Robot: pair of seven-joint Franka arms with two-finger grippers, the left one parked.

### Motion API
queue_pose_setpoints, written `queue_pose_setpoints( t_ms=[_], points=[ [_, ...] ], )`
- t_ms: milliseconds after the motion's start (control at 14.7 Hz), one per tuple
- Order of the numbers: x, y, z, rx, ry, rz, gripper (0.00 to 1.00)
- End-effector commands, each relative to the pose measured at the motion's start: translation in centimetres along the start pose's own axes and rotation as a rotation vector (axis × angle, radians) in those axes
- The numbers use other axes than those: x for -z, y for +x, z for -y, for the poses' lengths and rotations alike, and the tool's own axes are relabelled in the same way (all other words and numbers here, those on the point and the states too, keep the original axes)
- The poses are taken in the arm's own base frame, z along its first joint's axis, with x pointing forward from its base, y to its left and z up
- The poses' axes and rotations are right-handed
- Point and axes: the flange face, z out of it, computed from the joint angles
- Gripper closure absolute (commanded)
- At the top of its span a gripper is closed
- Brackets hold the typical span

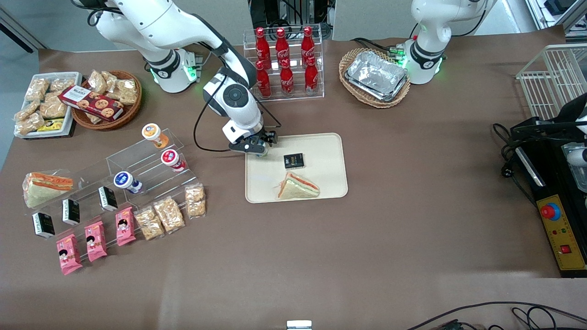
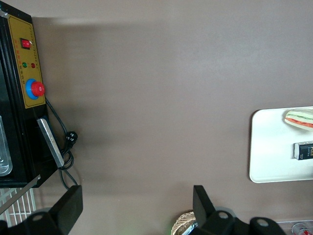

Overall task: Place green gum on tray
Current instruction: 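Lower the bottle onto the tray beside the black packet and release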

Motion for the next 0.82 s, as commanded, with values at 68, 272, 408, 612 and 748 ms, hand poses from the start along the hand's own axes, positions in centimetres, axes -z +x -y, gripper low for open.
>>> queue_pose_setpoints(
  t_ms=[68, 272, 408, 612, 748],
  points=[
    [1.1, 1.6, 0.0, -0.014, 0.007, -0.033, 0.00],
    [6.1, 2.6, -0.5, -0.021, 0.001, -0.089, 0.00],
    [11.5, 4.6, -1.2, -0.028, 0.001, -0.148, 0.00],
    [18.3, 7.3, -3.1, 0.003, -0.075, -0.137, 0.00],
    [22.8, 9.5, -4.2, 0.031, -0.150, -0.081, 0.00]
  ],
)
